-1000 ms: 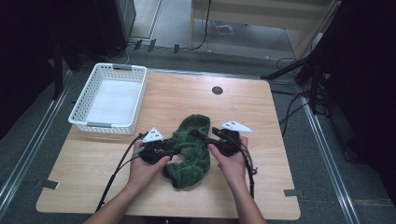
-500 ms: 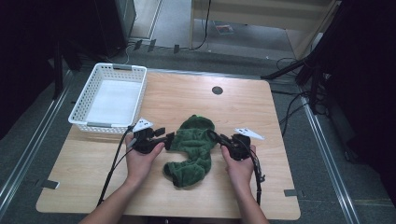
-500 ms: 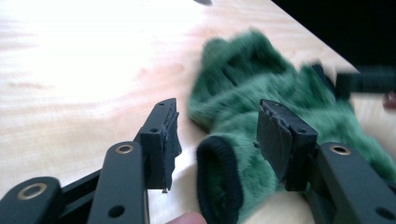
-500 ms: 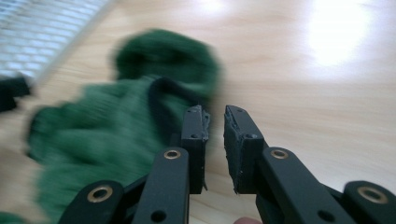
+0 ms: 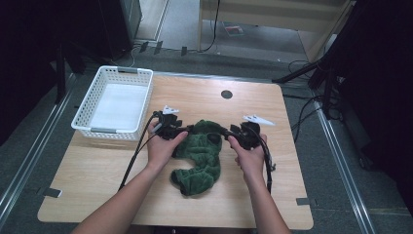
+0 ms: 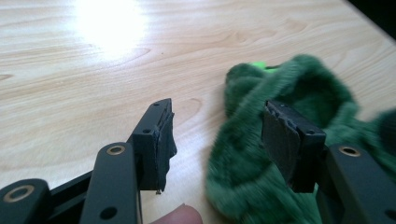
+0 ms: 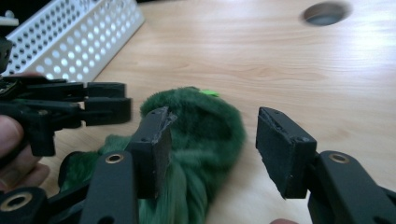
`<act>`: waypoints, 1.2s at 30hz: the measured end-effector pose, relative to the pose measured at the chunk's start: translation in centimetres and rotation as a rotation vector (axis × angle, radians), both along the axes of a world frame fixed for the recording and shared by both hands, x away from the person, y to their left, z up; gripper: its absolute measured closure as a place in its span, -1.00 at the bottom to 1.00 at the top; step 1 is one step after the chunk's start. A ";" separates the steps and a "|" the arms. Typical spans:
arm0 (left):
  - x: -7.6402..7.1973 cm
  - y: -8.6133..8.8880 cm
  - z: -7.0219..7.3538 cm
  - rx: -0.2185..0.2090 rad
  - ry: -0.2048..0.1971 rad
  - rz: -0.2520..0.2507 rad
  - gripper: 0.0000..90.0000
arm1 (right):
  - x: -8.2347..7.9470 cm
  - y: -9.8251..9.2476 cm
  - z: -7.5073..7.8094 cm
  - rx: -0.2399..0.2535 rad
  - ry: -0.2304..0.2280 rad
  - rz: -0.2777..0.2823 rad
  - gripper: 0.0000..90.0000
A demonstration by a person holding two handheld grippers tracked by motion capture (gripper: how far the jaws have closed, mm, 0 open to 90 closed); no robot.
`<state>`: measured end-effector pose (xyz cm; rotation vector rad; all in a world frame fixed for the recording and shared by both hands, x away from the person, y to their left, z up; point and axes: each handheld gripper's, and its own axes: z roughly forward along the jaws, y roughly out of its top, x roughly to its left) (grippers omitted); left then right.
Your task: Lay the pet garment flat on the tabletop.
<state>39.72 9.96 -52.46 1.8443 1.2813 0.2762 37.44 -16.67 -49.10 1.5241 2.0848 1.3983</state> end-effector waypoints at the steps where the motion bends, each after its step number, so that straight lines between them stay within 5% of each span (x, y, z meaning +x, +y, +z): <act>1: 0.2 -0.4 -0.2 0.019 0.012 -0.014 -0.03 | 1.9 0.7 -0.6 -0.047 0.017 -0.004 0.01; 4: 0.5 -1.4 -0.7 0.070 0.005 -0.062 0.05 | 3.5 1.1 -1.6 -0.084 0.036 0.000 0.02; 5: 0.5 -1.6 -0.8 0.109 0.003 -0.072 0.43 | 4.5 1.3 -2.8 -0.073 0.097 0.034 0.35; 6: 0.4 -1.8 -0.9 0.137 -0.002 -0.079 0.43 | 4.5 1.3 -2.8 -0.073 0.097 0.034 0.35; 7: 0.4 -1.8 -1.0 0.160 0.001 -0.085 0.92 | 4.6 1.3 -3.6 -0.047 0.101 0.101 0.89; 9: 0.5 -1.3 -1.2 0.235 0.001 -0.073 0.99 | 4.2 1.2 -4.0 -0.092 0.083 0.133 1.00; 14: -0.1 -1.4 -1.3 0.282 -0.038 -0.088 0.87 | 3.3 0.6 -5.2 -0.141 0.083 0.159 0.99; 16: -0.1 -1.2 -1.3 0.262 -0.022 -0.068 0.64 | 3.3 0.6 -5.1 -0.156 0.077 0.145 0.97; 17: 0.1 -1.0 -1.4 0.224 0.002 -0.055 0.38 | 3.2 0.5 -4.9 -0.167 0.076 0.128 0.89; 19: 0.2 -0.6 -1.3 0.145 0.026 -0.075 0.24 | 3.2 0.1 -4.3 -0.165 0.058 0.104 0.70; 22: -0.2 0.9 -0.1 -0.029 0.014 -0.089 0.16 | 3.3 -1.5 -2.2 -0.019 0.023 0.081 0.58; 23: -0.2 0.9 -0.1 -0.029 0.014 -0.089 0.17 | 3.3 -1.5 -2.2 -0.019 0.023 0.081 0.58; 24: -0.3 1.1 0.4 -0.054 -0.010 -0.069 0.17 | 3.5 -2.3 -0.9 0.089 -0.003 0.075 0.60; 26: -0.3 1.0 1.0 -0.101 -0.046 -0.037 0.21 | 3.9 -2.3 0.0 0.127 -0.024 0.038 0.64; 28: 0.1 0.1 1.2 -0.104 -0.065 -0.007 0.26 | 4.4 -1.3 0.1 0.107 -0.025 0.035 0.62; 31: 1.0 -1.6 0.4 -0.091 -0.004 -0.032 0.33 | 5.0 0.4 -0.7 0.064 0.013 0.068 0.57; 32: 1.1 -2.4 -0.3 -0.059 0.039 -0.074 0.52 | 5.2 1.9 -2.3 -0.010 0.065 0.108 0.54; 33: 1.1 -2.4 -0.3 -0.059 0.039 -0.074 0.55 | 5.2 1.9 -2.3 -0.010 0.065 0.108 0.54; 36: 0.7 -2.7 -1.2 0.032 0.078 -0.116 0.61 | 4.4 2.3 -4.4 -0.087 0.115 0.127 0.60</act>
